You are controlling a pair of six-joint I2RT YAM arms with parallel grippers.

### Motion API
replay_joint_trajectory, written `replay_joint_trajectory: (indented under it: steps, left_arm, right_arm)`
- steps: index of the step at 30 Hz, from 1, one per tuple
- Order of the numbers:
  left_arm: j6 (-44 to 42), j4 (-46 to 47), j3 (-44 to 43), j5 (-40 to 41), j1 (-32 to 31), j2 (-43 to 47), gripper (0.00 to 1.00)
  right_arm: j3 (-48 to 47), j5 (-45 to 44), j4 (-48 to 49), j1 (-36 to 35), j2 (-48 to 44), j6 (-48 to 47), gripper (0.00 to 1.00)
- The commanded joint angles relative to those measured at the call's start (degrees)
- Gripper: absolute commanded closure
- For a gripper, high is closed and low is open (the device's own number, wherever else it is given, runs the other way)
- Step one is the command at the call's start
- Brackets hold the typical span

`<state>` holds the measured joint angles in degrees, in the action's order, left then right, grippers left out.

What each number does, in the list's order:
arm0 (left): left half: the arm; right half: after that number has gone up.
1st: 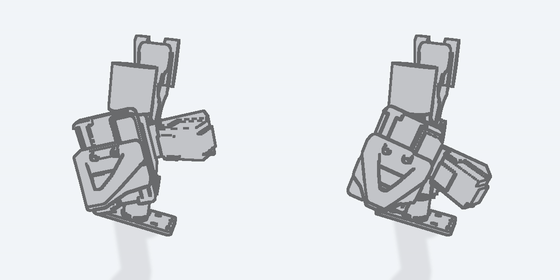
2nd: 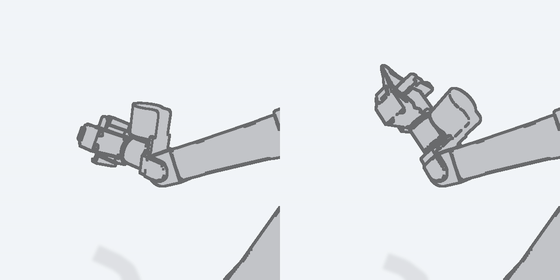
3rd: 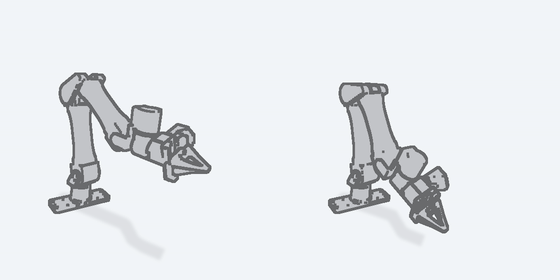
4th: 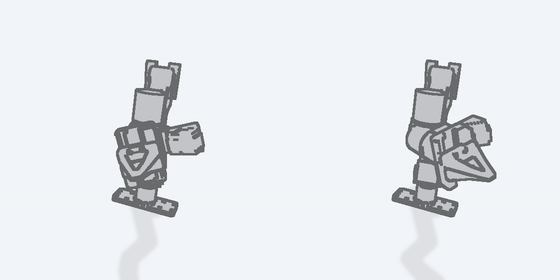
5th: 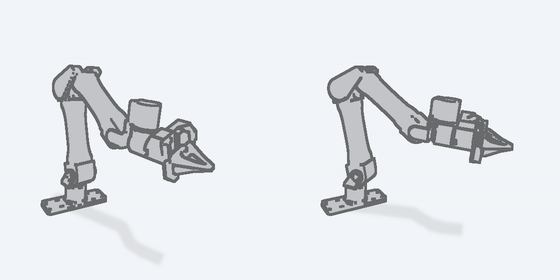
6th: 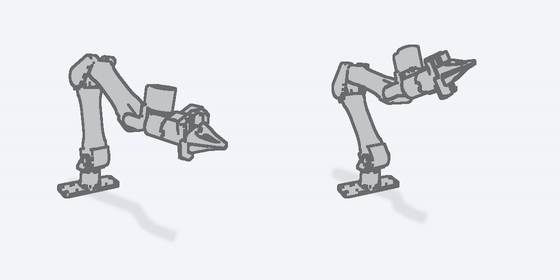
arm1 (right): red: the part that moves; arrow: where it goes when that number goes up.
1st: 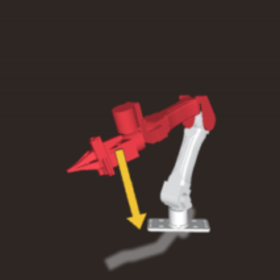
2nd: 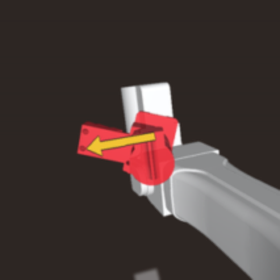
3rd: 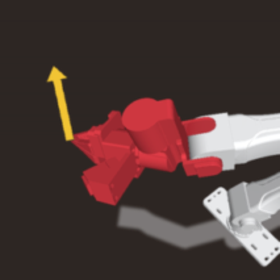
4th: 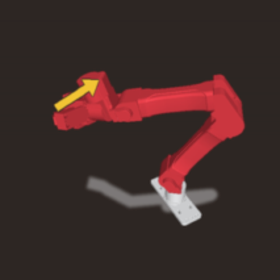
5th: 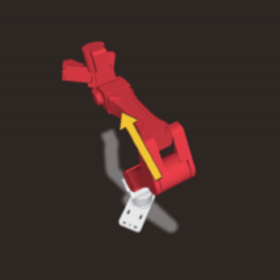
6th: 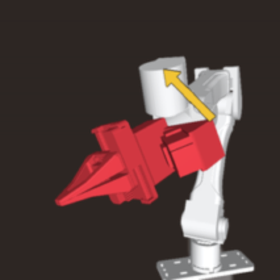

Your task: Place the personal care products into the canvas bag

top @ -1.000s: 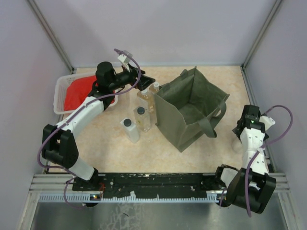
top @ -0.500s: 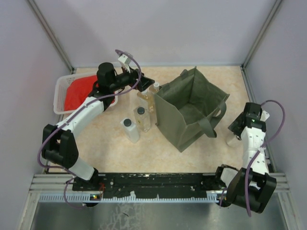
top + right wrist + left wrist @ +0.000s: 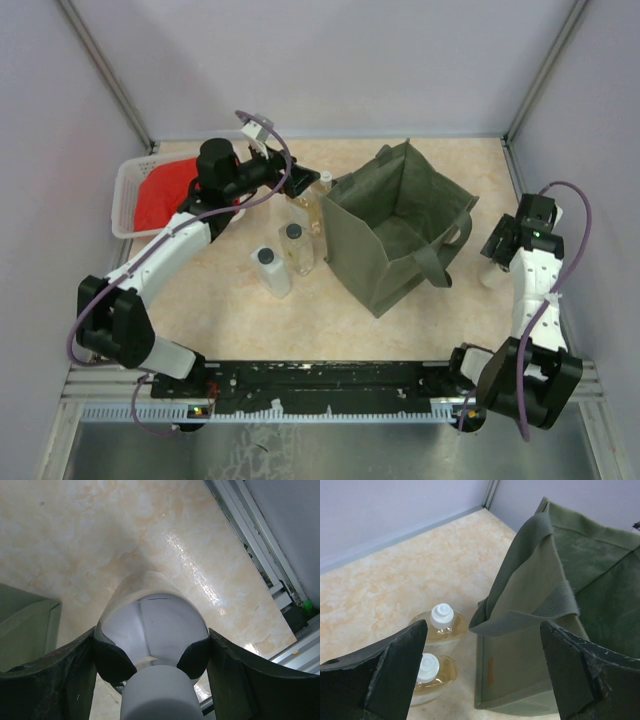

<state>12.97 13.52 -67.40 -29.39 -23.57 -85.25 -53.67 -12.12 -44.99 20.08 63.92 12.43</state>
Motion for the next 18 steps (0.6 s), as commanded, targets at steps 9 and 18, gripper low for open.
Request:
replay_joint_trajectory:
  steps: [9,18]
  left_arm:
    - [-1.7,-0.6,-0.6,2.8,-1.5,5.6,0.00]
    - [-2.5,0.6,0.9,3.0,-1.9,5.6,0.00]
  right_arm:
    - [-23.7,-1.6,6.8,-7.2,0.9,-7.2,1.00]
    - [-36.8,10.3,18.0,-10.0,1.0,-10.9,1.00]
